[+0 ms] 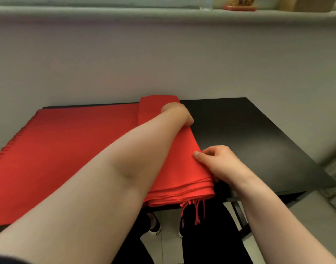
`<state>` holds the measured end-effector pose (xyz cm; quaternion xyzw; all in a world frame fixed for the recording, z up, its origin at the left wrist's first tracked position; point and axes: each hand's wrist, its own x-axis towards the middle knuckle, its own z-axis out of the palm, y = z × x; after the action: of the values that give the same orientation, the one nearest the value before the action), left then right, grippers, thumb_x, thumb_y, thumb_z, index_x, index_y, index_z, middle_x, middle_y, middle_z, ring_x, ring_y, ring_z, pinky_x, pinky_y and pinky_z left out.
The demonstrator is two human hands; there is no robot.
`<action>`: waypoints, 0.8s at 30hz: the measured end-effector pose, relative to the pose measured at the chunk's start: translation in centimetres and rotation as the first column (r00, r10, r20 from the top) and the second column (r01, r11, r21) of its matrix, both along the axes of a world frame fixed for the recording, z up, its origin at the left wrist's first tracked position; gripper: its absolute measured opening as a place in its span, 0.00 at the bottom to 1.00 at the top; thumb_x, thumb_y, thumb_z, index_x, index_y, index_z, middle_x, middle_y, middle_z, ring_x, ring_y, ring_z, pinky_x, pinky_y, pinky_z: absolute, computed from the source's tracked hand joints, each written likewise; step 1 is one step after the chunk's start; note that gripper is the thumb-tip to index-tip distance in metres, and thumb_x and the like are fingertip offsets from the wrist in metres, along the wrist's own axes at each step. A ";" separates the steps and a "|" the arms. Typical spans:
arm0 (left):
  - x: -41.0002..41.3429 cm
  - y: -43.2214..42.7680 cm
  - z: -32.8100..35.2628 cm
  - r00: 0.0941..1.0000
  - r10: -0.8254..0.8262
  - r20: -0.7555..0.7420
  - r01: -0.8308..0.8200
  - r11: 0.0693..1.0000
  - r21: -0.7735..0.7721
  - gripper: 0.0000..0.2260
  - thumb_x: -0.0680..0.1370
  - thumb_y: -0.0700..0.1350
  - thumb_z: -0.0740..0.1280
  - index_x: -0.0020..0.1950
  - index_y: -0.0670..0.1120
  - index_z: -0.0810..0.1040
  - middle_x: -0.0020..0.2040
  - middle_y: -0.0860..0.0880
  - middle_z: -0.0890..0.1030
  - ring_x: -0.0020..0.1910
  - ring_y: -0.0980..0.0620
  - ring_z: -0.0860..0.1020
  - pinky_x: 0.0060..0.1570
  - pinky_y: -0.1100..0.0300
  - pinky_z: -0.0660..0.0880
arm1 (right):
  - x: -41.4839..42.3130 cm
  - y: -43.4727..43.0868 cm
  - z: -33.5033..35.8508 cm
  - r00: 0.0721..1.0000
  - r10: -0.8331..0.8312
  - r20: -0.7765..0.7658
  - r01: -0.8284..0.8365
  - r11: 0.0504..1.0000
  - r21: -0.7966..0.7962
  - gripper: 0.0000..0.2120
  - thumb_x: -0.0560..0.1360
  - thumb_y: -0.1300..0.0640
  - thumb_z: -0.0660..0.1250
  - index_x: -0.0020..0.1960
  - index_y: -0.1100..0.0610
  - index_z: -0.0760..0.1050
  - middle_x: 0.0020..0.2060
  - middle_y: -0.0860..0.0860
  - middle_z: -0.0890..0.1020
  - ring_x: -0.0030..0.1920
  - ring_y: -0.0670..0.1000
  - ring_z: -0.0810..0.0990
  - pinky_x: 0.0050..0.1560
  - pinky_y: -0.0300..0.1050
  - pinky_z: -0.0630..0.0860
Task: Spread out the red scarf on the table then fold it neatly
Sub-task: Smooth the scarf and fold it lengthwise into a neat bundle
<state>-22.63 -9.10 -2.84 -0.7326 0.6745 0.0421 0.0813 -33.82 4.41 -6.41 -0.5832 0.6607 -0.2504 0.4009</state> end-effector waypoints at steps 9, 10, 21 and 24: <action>-2.6 -1.6 -0.6 0.997 -0.076 0.002 0.076 0.997 0.025 0.16 0.76 0.40 0.61 0.64 0.42 0.73 0.65 0.43 0.73 0.61 0.43 0.75 0.53 0.54 0.74 | -1.6 -0.8 -0.7 0.996 -0.037 0.081 0.043 0.996 -0.073 0.03 0.69 0.56 0.72 0.41 0.53 0.79 0.37 0.53 0.84 0.40 0.52 0.83 0.49 0.51 0.80; -3.0 -1.8 -0.4 0.996 -0.080 -0.041 0.081 0.997 0.009 0.16 0.76 0.40 0.61 0.63 0.41 0.73 0.64 0.42 0.74 0.61 0.42 0.75 0.52 0.54 0.74 | -2.4 -1.0 -0.5 0.996 -0.061 0.069 0.067 0.994 -0.086 0.03 0.68 0.56 0.73 0.40 0.52 0.79 0.36 0.52 0.84 0.40 0.52 0.83 0.49 0.51 0.80; -2.5 -3.5 4.0 0.731 -0.223 -0.645 0.051 0.960 -0.275 0.15 0.77 0.42 0.58 0.59 0.44 0.80 0.62 0.45 0.79 0.62 0.45 0.75 0.61 0.58 0.72 | -5.3 -0.3 6.6 0.973 -0.125 -0.194 0.035 0.910 -0.413 0.04 0.69 0.53 0.71 0.43 0.51 0.80 0.24 0.45 0.75 0.29 0.45 0.74 0.34 0.41 0.67; 1.6 -2.7 4.5 0.676 -0.216 -0.705 -0.009 0.953 -0.301 0.16 0.77 0.38 0.56 0.60 0.45 0.79 0.63 0.47 0.78 0.62 0.47 0.75 0.60 0.61 0.71 | -1.4 0.4 7.7 0.960 -0.053 -0.276 -0.078 0.893 -0.444 0.09 0.69 0.53 0.69 0.50 0.50 0.80 0.28 0.43 0.75 0.33 0.45 0.76 0.38 0.41 0.70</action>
<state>-21.03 -11.77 1.66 -0.6186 0.6903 0.2301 -0.2965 -35.22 4.80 1.29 -0.6939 0.6310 -0.3085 0.1585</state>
